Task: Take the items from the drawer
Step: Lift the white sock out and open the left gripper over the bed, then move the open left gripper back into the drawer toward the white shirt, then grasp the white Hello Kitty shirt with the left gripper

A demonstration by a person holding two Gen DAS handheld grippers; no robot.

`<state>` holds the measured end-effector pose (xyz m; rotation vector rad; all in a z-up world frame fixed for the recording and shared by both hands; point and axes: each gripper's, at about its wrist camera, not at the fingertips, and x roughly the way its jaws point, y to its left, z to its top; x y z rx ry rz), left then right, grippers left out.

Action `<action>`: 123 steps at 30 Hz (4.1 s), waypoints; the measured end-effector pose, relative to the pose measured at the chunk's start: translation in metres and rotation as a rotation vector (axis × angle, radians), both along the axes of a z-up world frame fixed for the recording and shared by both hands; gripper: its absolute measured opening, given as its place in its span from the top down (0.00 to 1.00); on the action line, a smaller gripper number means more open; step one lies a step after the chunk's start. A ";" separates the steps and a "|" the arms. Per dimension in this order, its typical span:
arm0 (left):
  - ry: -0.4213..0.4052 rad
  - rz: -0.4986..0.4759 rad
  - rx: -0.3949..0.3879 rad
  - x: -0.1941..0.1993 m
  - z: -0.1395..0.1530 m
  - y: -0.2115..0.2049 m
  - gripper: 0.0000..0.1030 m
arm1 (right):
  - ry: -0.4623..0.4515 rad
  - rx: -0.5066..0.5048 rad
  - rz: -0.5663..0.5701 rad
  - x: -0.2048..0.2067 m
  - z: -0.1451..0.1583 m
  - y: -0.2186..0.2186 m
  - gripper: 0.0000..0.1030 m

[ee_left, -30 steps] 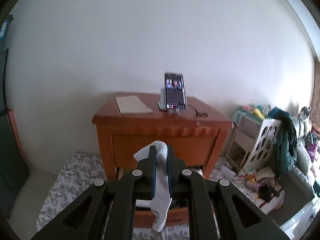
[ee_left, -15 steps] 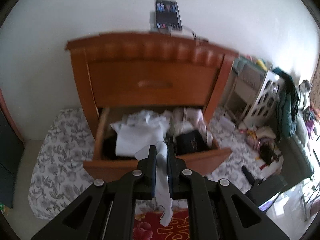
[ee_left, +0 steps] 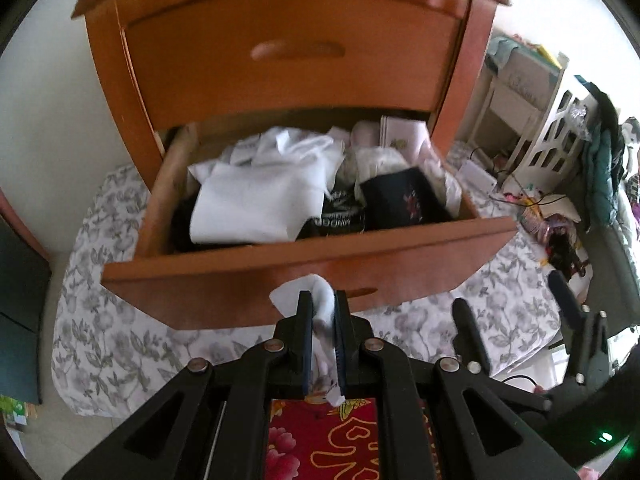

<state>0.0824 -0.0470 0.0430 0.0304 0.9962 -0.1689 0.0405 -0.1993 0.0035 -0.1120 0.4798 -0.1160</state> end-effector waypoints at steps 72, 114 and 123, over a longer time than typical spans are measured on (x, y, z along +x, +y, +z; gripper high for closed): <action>-0.141 0.115 0.024 0.105 0.058 0.054 0.00 | 0.032 0.039 -0.002 0.004 -0.006 -0.006 0.00; 0.136 0.199 -0.104 0.219 -0.038 0.033 0.78 | 0.122 0.125 -0.016 0.019 -0.014 -0.021 0.00; 0.109 0.196 -0.131 0.196 -0.031 0.052 0.92 | 0.131 0.122 -0.020 0.021 -0.015 -0.020 0.00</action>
